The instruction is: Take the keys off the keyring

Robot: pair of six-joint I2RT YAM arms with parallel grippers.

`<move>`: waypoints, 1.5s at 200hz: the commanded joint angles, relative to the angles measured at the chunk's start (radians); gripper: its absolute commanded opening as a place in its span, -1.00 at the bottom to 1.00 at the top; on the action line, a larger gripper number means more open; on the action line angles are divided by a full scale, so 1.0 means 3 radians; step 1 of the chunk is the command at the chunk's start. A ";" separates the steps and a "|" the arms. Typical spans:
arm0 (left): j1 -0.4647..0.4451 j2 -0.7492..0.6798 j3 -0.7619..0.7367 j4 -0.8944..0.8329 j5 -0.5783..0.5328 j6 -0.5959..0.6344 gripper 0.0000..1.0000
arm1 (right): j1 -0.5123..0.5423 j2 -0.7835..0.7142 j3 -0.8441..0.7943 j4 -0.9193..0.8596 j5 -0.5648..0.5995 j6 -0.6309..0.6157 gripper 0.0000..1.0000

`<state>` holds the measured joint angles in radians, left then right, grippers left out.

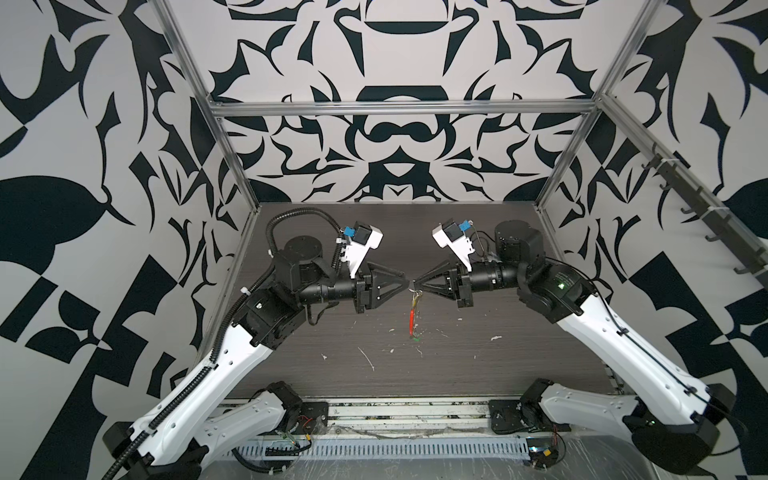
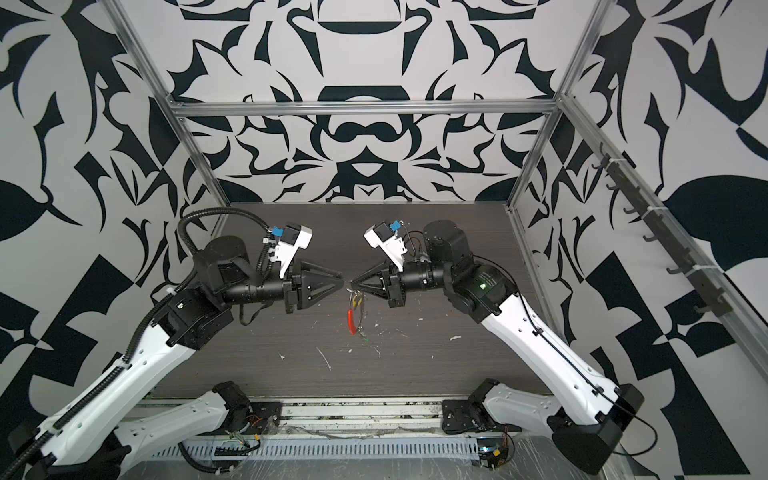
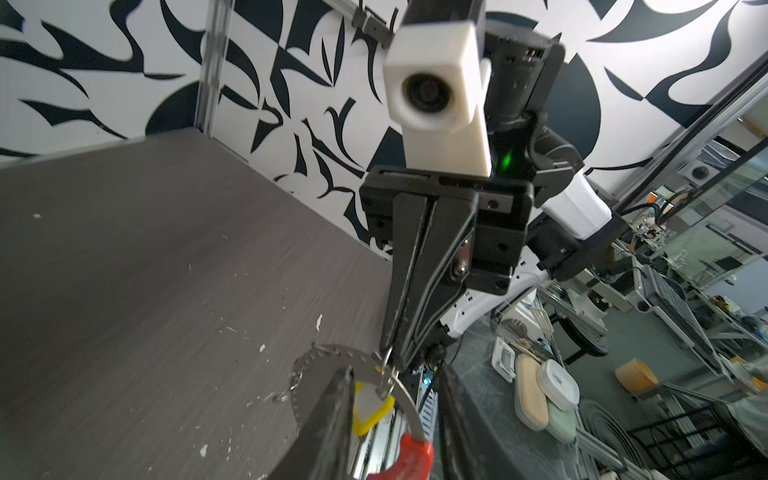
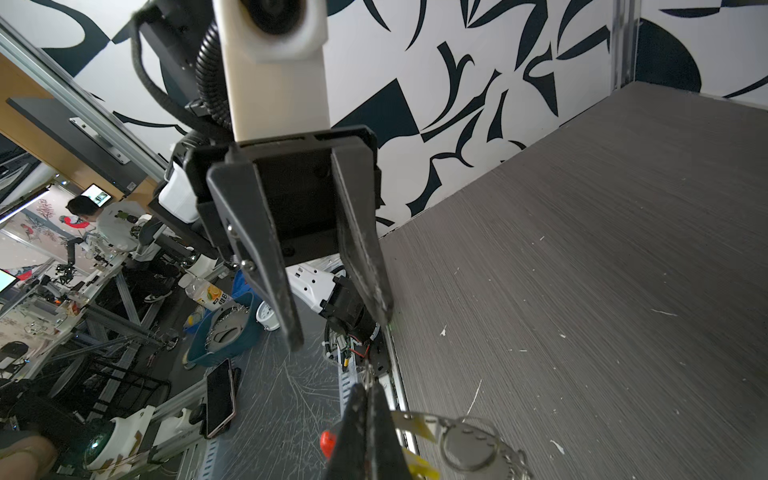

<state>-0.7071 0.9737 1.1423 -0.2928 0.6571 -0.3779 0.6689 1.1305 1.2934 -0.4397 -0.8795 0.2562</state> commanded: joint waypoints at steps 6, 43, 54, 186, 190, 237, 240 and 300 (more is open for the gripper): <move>0.0005 0.0144 0.0142 -0.0491 0.0346 0.0224 -0.26 | 0.0004 0.0038 0.0197 -0.0205 -0.0110 -0.0158 -1.00; 0.0005 0.0249 0.0246 -0.0599 0.0406 0.0306 -0.38 | 0.0001 0.0077 0.0284 -0.0293 -0.0111 -0.0187 -1.00; 0.0005 0.0264 0.0262 -0.0588 0.0407 0.0311 -0.42 | 0.0005 0.0084 0.0305 -0.0320 -0.0115 -0.0199 -1.00; 0.0005 0.0384 0.0331 -0.0454 0.0380 0.0241 -1.00 | 0.0003 0.0060 0.0306 -0.0188 -0.0045 -0.0121 -1.00; 0.0005 0.0360 0.0299 -0.0396 0.0344 0.0214 -1.00 | 0.0005 0.0048 0.0290 -0.0153 -0.0034 -0.0106 -1.00; 0.0006 -0.0004 -0.0188 0.0562 -0.0104 -0.0134 -1.00 | 0.0003 -0.0256 -0.0051 0.0407 0.0641 0.0041 -0.45; 0.0005 -0.0026 -0.0216 0.0619 -0.0135 -0.0147 -1.00 | 0.0005 -0.0290 -0.0095 0.0482 0.0718 0.0066 -0.43; 0.0005 -0.0312 -0.0752 0.1768 -0.0471 -0.0414 -1.00 | 0.0005 -0.0654 -0.0751 0.1480 0.1173 0.0364 -0.15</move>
<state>-0.7063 0.9134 0.9607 0.0090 0.5697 -0.4541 0.6689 0.9508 1.1057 -0.1864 -0.5911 0.3195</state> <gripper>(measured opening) 0.041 0.417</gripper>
